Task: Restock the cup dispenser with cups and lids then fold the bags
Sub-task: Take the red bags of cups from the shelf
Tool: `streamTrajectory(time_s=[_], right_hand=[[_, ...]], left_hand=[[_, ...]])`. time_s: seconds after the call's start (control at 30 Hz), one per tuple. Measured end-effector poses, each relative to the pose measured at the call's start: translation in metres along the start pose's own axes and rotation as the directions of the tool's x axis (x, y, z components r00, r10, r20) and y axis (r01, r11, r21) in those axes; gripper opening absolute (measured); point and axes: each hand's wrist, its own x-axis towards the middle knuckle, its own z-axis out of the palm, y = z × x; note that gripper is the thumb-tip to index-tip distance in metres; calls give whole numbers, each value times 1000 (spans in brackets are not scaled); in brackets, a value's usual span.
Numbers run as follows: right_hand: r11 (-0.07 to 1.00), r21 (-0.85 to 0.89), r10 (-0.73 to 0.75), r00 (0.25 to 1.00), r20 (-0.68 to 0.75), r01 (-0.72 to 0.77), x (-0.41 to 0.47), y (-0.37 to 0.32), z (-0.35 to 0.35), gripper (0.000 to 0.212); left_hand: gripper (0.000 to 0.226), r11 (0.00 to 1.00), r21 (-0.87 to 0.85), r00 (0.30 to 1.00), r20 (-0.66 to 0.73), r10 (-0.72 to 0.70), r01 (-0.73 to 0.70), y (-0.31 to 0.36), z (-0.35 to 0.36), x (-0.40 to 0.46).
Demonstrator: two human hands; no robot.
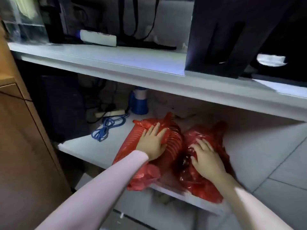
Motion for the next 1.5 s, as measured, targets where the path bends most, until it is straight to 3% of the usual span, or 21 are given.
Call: streamTrajectory(time_s=[0.07,0.17,0.23,0.3,0.43,0.6,0.67,0.8,0.9,0.97,1.03,1.1,1.17,1.27,1.4,1.5], right_hand=[[997,-13,73,997,5,-73,0,4,14,57],[985,14,172,985,26,-173,1,8,33,67],[955,121,261,962,86,-270,-2,7,41,66],[932,189,288,948,135,-310,-7,3,44,62],[965,158,207,978,27,-209,-19,0,46,50],[968,219,149,981,-127,-119,-30,1,38,35],[960,244,184,966,-181,-137,-29,0,35,27],[928,192,346,930,-126,-320,-17,-3,30,59],[928,88,372,919,-134,-363,-11,-1,34,80],[929,97,365,926,-92,-357,-6,6,40,88],[915,184,358,933,37,-359,0,12,44,89],[900,216,347,922,173,-379,4,15,44,84],[917,152,334,919,209,-368,5,13,44,77],[935,115,324,941,101,-334,0,4,47,63],[941,223,279,956,-88,-254,-7,-5,47,33],[944,249,252,961,-115,-218,-11,-16,30,23]], left_hand=[[73,998,-9,998,13,-69,69,-1,11,10],[74,977,-107,975,145,-170,187,-6,27,22],[73,943,-215,941,282,-187,252,-8,41,14],[72,957,-177,928,336,-161,230,-6,56,-2],[72,993,-50,957,275,-91,109,1,62,-20],[69,995,-23,958,273,-85,95,-2,45,-24],[64,992,-28,973,202,-116,124,0,41,-24],[48,992,63,990,-98,-101,108,3,40,-7],[54,978,201,983,-182,-20,57,0,43,23],[67,979,205,999,-48,-14,23,0,46,42],[63,985,163,984,160,-75,48,-4,55,55],[57,990,65,942,306,-136,122,-9,64,58],[57,989,77,945,296,-143,125,-10,67,54],[53,986,149,972,205,-110,80,-9,59,46],[40,993,77,993,68,-95,90,-9,48,30],[38,997,1,997,-34,-75,75,-2,23,21]])
